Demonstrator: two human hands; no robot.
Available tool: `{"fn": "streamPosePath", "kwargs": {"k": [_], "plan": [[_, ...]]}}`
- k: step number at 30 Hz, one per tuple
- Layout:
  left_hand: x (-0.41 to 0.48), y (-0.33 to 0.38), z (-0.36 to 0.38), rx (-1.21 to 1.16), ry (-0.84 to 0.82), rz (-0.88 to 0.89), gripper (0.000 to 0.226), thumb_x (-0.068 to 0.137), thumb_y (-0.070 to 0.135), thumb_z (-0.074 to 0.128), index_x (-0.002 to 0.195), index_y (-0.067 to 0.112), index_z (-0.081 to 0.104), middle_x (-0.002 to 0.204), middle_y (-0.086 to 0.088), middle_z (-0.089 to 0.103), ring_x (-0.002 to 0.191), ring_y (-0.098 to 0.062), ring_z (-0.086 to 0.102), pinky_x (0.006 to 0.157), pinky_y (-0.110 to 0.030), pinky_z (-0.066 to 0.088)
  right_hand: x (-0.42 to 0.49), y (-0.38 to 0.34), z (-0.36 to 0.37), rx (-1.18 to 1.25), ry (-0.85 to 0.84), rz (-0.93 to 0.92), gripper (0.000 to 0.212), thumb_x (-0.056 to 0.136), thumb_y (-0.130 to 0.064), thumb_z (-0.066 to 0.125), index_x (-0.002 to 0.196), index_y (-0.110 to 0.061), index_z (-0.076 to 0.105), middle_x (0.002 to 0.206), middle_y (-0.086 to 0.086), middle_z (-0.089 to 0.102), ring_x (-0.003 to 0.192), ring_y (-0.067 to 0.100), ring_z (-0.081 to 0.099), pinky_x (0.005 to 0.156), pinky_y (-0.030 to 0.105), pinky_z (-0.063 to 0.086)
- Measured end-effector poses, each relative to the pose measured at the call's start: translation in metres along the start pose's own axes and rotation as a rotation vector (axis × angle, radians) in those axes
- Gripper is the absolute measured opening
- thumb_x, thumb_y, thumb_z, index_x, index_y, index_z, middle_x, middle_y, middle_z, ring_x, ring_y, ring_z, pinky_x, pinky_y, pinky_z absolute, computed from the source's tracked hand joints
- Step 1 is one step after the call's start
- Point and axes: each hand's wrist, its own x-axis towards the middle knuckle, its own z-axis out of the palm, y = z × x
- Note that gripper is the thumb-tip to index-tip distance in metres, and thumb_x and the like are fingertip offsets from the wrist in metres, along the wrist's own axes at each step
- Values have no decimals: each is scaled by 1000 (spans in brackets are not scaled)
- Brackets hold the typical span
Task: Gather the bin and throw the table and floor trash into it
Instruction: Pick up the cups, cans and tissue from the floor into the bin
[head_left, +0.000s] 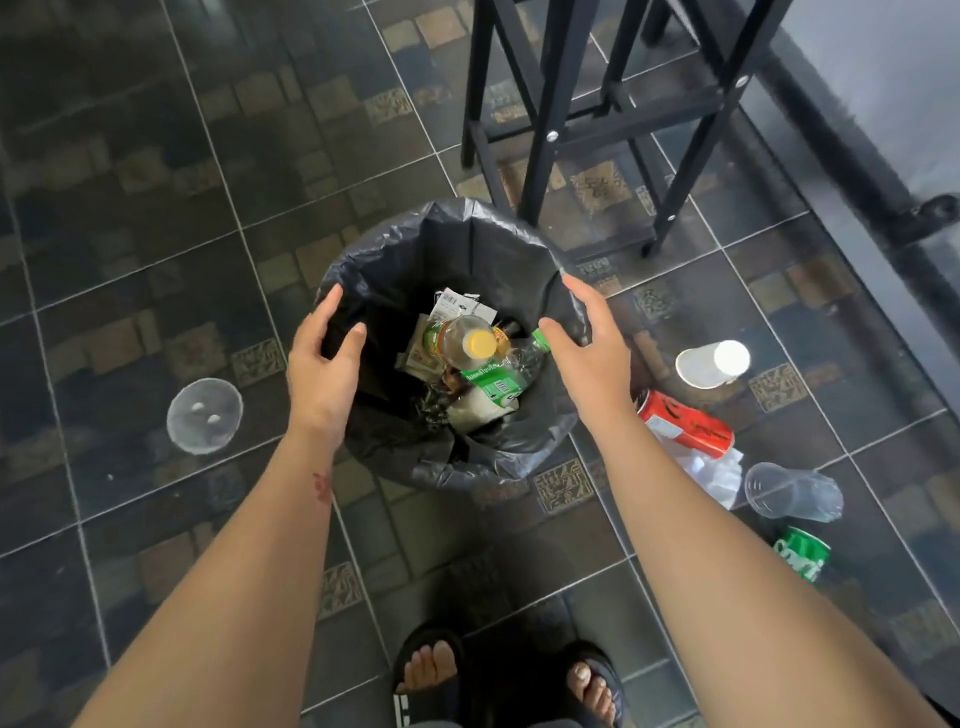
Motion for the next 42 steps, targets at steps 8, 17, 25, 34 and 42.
{"fn": "streamPosePath", "kwargs": {"k": [8, 17, 25, 34, 42], "plan": [[8, -32, 0, 347, -31, -43, 55, 100, 38, 57, 151, 45, 38, 164, 1, 26, 150, -15, 25, 109, -21, 19, -1, 18, 7, -554, -125, -102, 81, 94, -44, 53, 155, -29, 1, 163, -12, 2, 147, 9, 12, 109, 30, 30], [-15, -18, 2, 901, -111, 141, 70, 101, 56, 38, 161, 28, 13, 169, -7, -9, 156, -23, -8, 125, -49, -3, -13, 14, -10, -770, -154, -115, 73, 99, -56, 31, 156, -21, 0, 163, -5, -4, 150, 14, -2, 122, 37, 8], [-111, 21, 85, 794, -317, 600, 61, 104, 37, 45, 155, 7, 32, 164, -13, 27, 154, -28, 19, 125, -45, 11, -99, 56, -98, -773, -41, 83, 68, 100, -54, 32, 156, -24, 8, 163, -6, 6, 150, 16, 7, 120, 34, 11], [-166, -27, 208, 884, -637, 715, 61, 104, 38, 44, 156, 10, 29, 164, -8, 28, 154, -24, 18, 126, -39, 6, -104, 144, -169, -891, -16, 218, 67, 100, -44, 42, 155, -17, 14, 162, 1, 16, 149, 20, 13, 120, 34, 13], [-122, -96, 318, 1037, -756, 790, 76, 100, 44, 52, 160, 18, 13, 168, -5, 15, 156, -24, 6, 126, -42, 5, -3, 215, -182, -904, 183, 87, 73, 94, -46, 53, 153, -20, 17, 160, 4, 21, 147, 24, 20, 119, 40, 18]]}}
